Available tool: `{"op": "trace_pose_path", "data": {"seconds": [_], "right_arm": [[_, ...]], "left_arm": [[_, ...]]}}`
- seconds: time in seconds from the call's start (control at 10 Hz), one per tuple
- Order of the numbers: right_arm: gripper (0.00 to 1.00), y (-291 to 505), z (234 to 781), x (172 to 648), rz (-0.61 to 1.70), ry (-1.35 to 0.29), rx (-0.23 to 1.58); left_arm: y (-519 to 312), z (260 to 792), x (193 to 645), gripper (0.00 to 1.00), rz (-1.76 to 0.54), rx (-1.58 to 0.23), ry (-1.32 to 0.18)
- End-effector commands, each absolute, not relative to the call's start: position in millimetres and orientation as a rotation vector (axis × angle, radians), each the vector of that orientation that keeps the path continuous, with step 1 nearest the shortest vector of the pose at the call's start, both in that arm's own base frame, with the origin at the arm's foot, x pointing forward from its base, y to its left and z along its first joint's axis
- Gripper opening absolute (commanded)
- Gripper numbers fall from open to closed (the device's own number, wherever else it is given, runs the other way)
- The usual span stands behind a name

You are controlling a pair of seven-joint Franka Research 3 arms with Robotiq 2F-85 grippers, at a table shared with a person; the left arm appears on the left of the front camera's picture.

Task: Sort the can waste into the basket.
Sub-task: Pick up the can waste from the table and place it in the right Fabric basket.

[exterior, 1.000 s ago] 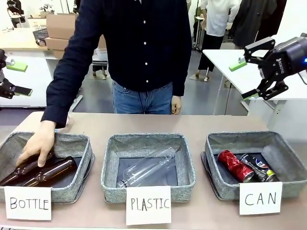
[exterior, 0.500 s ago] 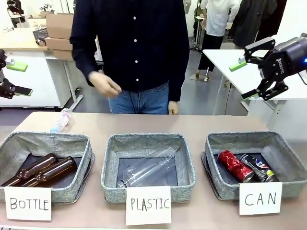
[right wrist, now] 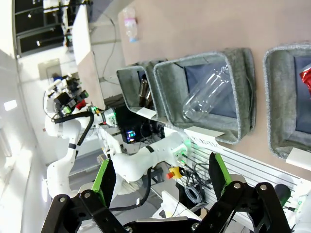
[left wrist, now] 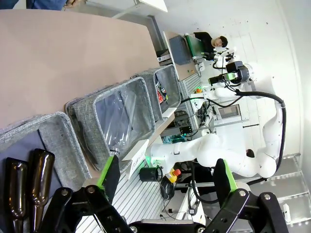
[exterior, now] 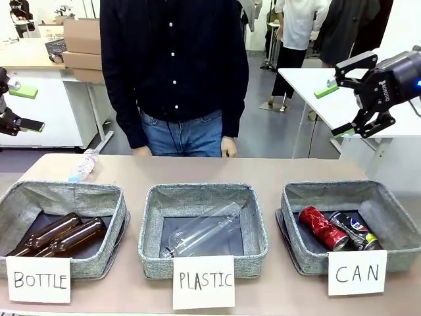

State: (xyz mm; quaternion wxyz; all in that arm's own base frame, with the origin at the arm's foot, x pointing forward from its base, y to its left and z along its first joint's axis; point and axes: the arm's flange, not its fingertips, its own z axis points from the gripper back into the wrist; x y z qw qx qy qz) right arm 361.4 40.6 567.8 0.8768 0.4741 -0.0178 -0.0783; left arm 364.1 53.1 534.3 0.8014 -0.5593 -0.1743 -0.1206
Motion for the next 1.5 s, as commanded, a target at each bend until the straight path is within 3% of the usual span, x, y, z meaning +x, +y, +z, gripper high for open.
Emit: {"op": "trace_pose_path", "data": {"seconds": [0.0,1.4], "right_arm": [[1.00,39.2,565.8,359.4,-0.145,-0.051,0.979],[1.00,39.2,565.8,359.4,-0.145,-0.051,0.979]], "left_arm": [[52.4,538.9,364.6,1.00,-0.246,-1.219,-0.378],[52.4,538.9,364.6,1.00,-0.246,-1.219,-0.378]]}}
